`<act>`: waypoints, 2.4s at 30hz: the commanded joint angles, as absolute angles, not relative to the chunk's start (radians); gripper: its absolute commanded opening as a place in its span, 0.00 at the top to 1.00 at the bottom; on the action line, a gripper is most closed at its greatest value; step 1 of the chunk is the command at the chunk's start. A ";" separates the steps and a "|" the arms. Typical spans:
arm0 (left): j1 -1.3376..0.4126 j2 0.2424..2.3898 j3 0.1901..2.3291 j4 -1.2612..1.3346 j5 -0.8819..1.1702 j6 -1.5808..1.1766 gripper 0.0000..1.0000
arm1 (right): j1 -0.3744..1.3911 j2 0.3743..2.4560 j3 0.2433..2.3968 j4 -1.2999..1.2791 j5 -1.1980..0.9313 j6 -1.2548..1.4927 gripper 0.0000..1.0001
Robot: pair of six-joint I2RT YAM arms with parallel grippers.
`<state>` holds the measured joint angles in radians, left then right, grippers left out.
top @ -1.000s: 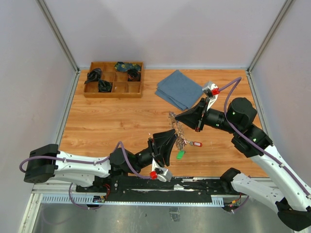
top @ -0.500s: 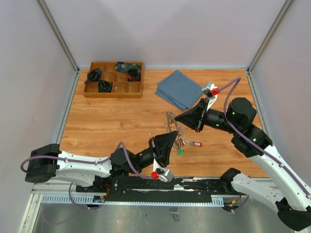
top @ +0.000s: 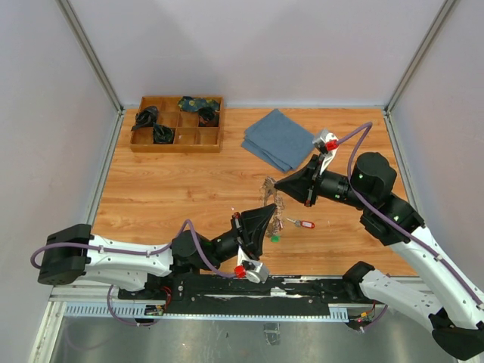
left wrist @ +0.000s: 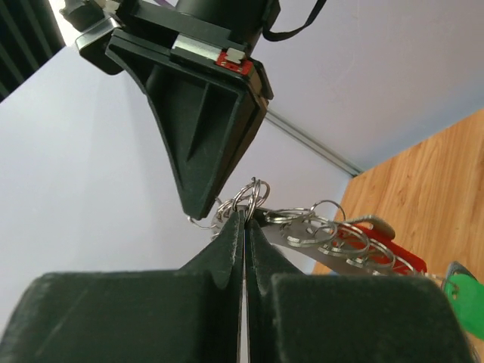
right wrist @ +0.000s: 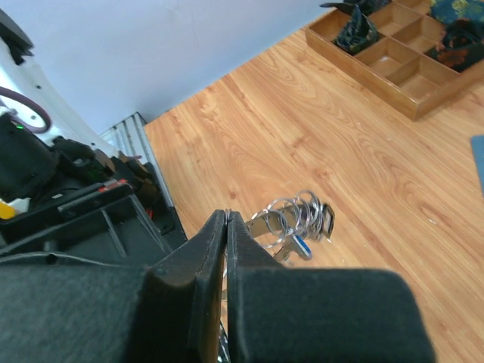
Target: Put the keys on the keyring
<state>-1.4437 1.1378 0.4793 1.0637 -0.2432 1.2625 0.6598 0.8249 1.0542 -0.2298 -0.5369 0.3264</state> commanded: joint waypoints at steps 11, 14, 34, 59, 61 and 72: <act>-1.457 0.981 0.539 0.872 -0.316 0.760 1.00 | 0.644 0.776 1.076 -0.347 -0.390 0.079 0.72; -1.457 0.953 0.526 0.867 -0.326 0.668 0.99 | 0.644 0.739 1.057 -0.322 -0.423 0.043 0.70; -1.457 0.874 0.480 0.908 -0.346 0.536 0.99 | 0.690 0.535 0.779 0.005 -0.730 -0.172 0.69; -1.457 0.885 0.494 0.917 -0.342 0.541 0.99 | 0.921 0.609 0.763 0.040 -0.535 -0.271 0.73; -1.457 0.885 0.494 0.917 -0.342 0.540 0.99 | 0.926 0.612 0.763 0.043 -0.530 -0.271 0.73; -1.457 0.884 0.494 0.916 -0.336 0.536 0.99 | 0.935 0.630 0.765 0.060 -0.501 -0.270 0.79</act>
<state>-1.4498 0.8963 0.4767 0.8291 -0.3443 0.5484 0.9100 0.6289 0.7689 0.0082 -0.5240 -0.2626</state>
